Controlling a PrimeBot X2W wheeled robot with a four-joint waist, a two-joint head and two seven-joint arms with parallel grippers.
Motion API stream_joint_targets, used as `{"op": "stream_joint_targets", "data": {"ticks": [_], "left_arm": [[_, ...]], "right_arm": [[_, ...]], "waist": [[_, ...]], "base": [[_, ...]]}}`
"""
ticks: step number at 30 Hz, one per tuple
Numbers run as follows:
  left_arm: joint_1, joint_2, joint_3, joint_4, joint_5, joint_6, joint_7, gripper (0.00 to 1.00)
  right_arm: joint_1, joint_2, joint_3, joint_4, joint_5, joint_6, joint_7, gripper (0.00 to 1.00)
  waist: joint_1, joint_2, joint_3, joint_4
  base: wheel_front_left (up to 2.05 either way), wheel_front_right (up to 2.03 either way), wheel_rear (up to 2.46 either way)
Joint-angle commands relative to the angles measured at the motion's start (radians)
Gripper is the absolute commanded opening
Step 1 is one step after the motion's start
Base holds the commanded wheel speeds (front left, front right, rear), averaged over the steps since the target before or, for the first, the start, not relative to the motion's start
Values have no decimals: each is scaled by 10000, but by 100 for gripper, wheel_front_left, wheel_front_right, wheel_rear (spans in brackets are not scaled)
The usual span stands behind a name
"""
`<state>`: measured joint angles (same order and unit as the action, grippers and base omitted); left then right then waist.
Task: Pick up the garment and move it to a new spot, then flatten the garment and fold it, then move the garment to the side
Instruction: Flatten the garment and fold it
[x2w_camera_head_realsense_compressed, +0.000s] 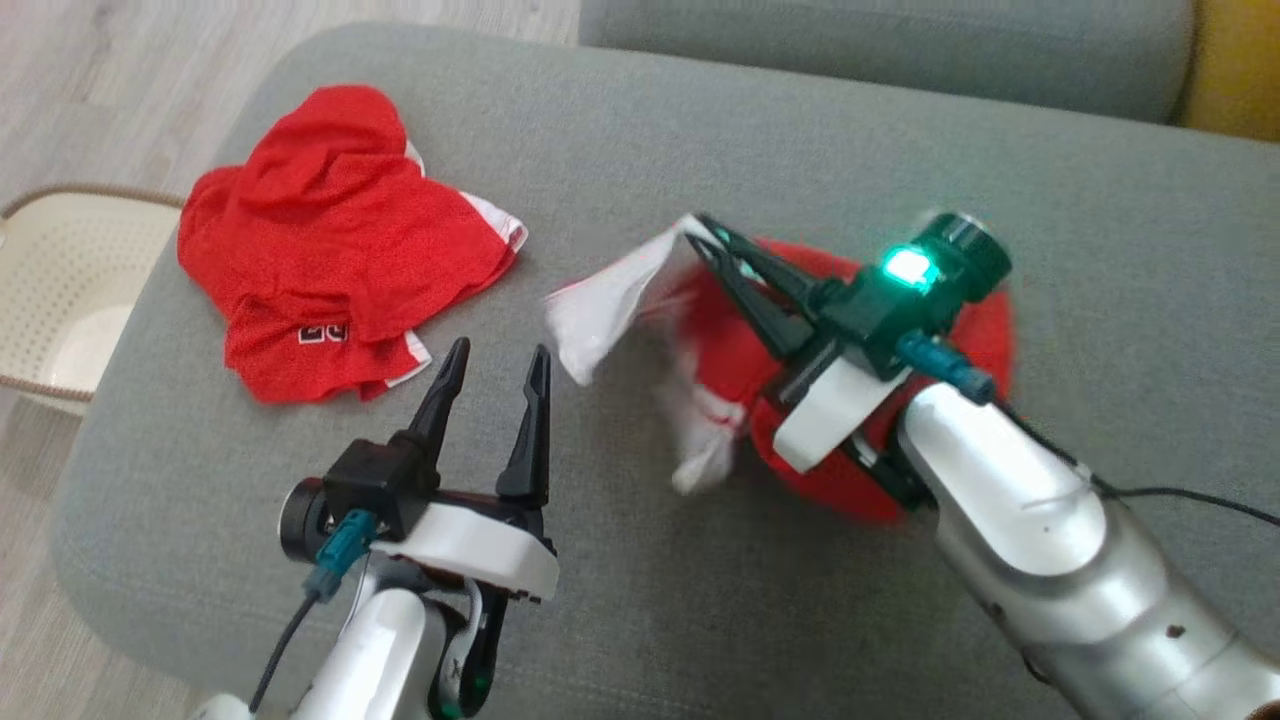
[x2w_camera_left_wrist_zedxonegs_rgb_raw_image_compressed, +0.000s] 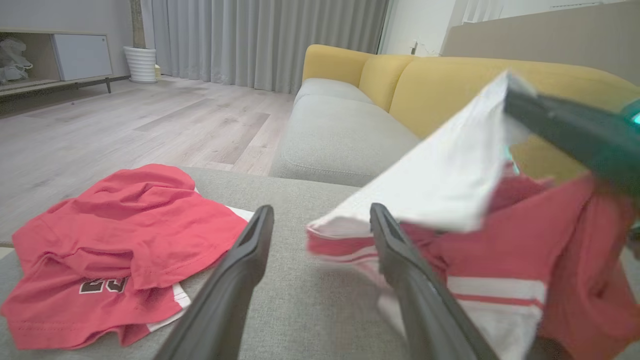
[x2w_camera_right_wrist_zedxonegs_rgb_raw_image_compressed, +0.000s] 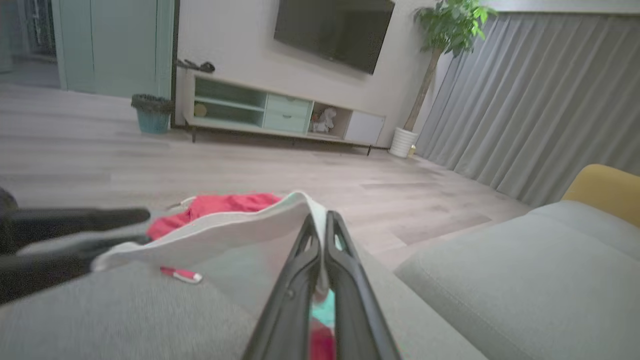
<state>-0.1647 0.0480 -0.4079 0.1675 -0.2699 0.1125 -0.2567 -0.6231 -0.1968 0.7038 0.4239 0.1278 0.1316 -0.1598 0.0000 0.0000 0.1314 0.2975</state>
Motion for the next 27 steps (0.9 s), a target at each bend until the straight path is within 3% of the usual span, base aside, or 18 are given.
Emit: {"op": "stream_joint_targets", "data": {"ticks": [1, 8, 13, 18, 19, 20, 23, 27], "left_arm": [[-125, 22, 373, -255, 84, -67, -51, 100], [-42, 22, 334, -391, 45, -134, -51, 100], [-239, 22, 156, -439, -43, -148, -51, 100], [-524, 22, -170, -481, -258, -70, -51, 100], [-634, 22, -291, -494, -361, -18, -51, 100], [-678, 22, -348, -499, -407, 14, -51, 100], [-781, 22, -492, -522, -520, 106, -51, 100], [-842, 22, -551, -514, -574, 215, -51, 100]], "right_arm": [[-368, 229, -143, -694, 265, -9, -118, 0], [-886, -80, -1649, -1444, 935, -9, 784, 0], [-1992, -558, -2253, -323, 1220, -9, 1530, 0], [-3608, -1110, -1969, 1569, 1084, -9, 1748, 0], [-4181, -1224, -1803, 2463, 1087, -9, 1749, 46], [-4389, -1275, -1715, 3001, 1134, -9, 1887, 100], [-4894, -1460, -1366, 4422, 1001, -9, 2204, 100], [-5130, -1367, -1327, 5548, 1155, -9, 1842, 100]], "waist": [[0, 0, -210, -101], [0, 0, -70, 78], [0, 0, 456, 432], [0, 0, 1057, 935], [0, 0, 1268, 1118], [0, 0, 1353, 1192], [0, 0, 1513, 1333], [0, 0, 1533, 1301]], "base": [[0, 0, 0], [0, 0, 0], [0, 0, 0], [0, 0, 0], [0, 0, 0], [0, 0, 0], [0, 0, 0], [0, 0, 0]]}}
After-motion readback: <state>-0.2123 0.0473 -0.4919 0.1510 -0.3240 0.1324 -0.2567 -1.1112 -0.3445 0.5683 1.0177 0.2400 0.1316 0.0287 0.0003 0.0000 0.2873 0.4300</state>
